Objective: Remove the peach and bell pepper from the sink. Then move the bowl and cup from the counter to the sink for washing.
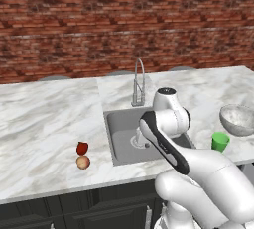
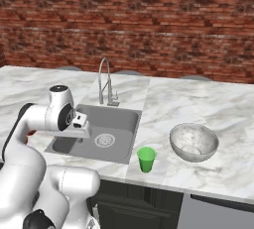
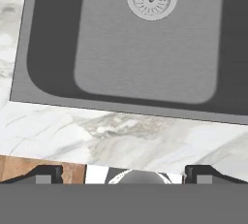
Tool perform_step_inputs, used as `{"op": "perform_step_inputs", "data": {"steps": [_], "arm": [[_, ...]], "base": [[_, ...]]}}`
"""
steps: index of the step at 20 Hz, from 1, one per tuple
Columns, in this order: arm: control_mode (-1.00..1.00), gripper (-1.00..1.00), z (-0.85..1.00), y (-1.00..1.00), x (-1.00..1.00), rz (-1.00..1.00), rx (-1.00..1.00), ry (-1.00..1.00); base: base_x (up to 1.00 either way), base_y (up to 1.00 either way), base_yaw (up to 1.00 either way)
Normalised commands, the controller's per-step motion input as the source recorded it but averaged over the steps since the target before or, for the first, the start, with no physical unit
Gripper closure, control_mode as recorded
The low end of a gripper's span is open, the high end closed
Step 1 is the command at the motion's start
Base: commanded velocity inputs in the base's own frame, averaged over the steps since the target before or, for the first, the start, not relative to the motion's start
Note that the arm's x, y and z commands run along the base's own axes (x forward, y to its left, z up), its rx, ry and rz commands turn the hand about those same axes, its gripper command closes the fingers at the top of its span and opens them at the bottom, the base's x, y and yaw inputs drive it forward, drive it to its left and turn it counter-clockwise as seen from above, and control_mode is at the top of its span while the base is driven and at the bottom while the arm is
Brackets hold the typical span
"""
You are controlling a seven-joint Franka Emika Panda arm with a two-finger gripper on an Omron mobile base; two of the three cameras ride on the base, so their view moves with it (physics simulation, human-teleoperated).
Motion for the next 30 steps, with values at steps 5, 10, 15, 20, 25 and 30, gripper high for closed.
{"op": "perform_step_inputs", "data": {"steps": [5,10,15,20,25,30], "arm": [[-1.0,-1.0,0.06,-0.48,0.0,0.0,0.0,0.0],[-1.0,-1.0,0.06,-0.48,0.0,0.0,0.0,0.0],[-1.0,-1.0,0.02,-0.47,0.01,0.0,0.0,0.0],[-1.0,-1.0,0.03,-0.45,0.06,0.0,0.0,0.0],[-1.0,-1.0,0.05,-0.47,0.03,0.0,0.0,0.0],[-1.0,-1.0,0.06,-0.45,0.0,0.0,0.0,0.0]], "base": [[0.0,0.0,0.0],[0.0,0.0,0.0],[0.0,0.0,0.0],[0.0,0.0,0.0],[0.0,0.0,0.0],[0.0,0.0,0.0]]}}
